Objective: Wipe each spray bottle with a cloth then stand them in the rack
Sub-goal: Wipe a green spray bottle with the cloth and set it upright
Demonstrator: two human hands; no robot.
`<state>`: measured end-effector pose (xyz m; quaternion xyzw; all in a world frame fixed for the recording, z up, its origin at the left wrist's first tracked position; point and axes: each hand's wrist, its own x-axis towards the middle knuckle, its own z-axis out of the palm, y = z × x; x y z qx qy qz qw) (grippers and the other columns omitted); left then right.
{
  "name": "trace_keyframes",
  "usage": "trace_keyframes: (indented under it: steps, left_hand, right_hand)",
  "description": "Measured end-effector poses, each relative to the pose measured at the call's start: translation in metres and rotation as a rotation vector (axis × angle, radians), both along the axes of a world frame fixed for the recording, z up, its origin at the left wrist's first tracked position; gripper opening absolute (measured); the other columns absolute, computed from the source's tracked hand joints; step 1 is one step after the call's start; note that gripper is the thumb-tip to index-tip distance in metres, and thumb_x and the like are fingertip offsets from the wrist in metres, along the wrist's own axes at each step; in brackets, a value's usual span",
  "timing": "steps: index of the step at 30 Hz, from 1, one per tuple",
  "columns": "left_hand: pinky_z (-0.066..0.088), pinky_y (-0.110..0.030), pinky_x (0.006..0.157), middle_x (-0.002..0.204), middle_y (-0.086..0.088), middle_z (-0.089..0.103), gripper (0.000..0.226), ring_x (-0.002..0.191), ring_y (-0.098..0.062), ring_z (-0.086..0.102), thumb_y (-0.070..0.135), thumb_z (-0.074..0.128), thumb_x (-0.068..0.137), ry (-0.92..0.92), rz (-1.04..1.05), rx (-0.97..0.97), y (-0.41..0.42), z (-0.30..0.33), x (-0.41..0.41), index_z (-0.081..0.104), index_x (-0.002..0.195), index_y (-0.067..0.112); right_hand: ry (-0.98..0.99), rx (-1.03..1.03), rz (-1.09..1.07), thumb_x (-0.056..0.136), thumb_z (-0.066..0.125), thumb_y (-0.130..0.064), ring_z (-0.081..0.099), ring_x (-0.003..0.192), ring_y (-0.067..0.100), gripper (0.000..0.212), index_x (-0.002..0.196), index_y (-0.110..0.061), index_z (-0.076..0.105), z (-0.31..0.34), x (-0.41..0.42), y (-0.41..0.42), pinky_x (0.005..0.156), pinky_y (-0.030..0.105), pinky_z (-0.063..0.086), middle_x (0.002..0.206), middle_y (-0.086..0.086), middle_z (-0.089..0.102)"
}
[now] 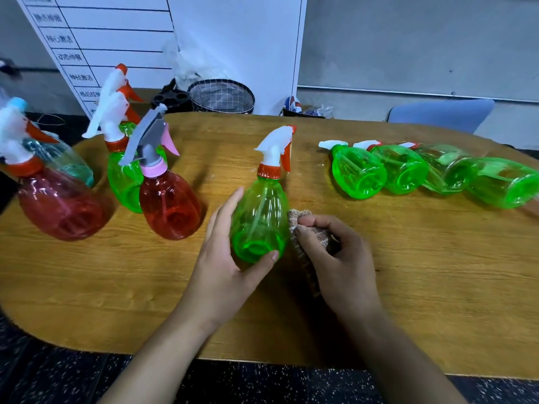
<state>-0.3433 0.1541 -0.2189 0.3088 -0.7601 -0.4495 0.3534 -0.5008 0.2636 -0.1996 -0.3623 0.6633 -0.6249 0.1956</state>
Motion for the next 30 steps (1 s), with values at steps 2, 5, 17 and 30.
trace_keyframes:
  steps: [2, 5, 17, 30]
  left_hand:
    - [0.036, -0.045, 0.127, 0.162, 0.023, 0.037, 0.103, 0.154, -0.007, 0.038, 0.025, 0.091, 0.084, -0.018, 0.037, -0.043, -0.001, -0.003, -0.001, 0.027, 0.163, 0.045]
    - [0.038, -0.047, 0.126, 0.162, 0.02, 0.04, 0.104, 0.153, -0.01, 0.041, 0.013, 0.09, 0.085, -0.024, 0.088, -0.055, -0.007, -0.007, -0.003, 0.028, 0.165, 0.039]
    - [0.015, -0.01, 0.117, 0.168, 0.003, 0.035, 0.105, 0.154, -0.01, 0.029, 0.009, 0.085, 0.088, -0.122, 0.32, -0.093, -0.049, 0.008, -0.038, 0.021, 0.169, 0.026]
    - [0.038, -0.05, 0.125, 0.166, -0.007, 0.03, 0.097, 0.155, -0.021, 0.034, 0.044, 0.08, 0.093, -0.019, 0.358, -0.259, 0.01, 0.029, -0.044, 0.022, 0.167, 0.02]
  right_hand:
    - [0.02, 0.01, 0.006, 0.096, 0.075, -0.02, 0.072, 0.088, 0.001, 0.008, 0.1, -0.025, 0.078, 0.0, 0.001, -0.001, 0.074, 0.014, 0.052, 0.097, -0.017, 0.077]
    - [0.04, 0.016, 0.006, 0.095, 0.075, -0.024, 0.073, 0.096, 0.002, 0.009, 0.103, -0.026, 0.079, 0.001, 0.002, -0.001, 0.079, 0.016, 0.054, 0.102, -0.018, 0.077]
    - [0.06, -0.034, -0.087, 0.093, 0.077, -0.02, 0.072, 0.098, 0.001, 0.01, 0.099, -0.028, 0.08, 0.0, -0.009, -0.001, 0.089, 0.022, 0.054, 0.101, -0.016, 0.078]
    - [-0.019, -0.127, -0.167, 0.096, 0.076, -0.014, 0.074, 0.101, 0.007, 0.011, 0.103, -0.019, 0.081, 0.019, -0.04, 0.016, 0.095, 0.04, 0.059, 0.103, -0.012, 0.079]
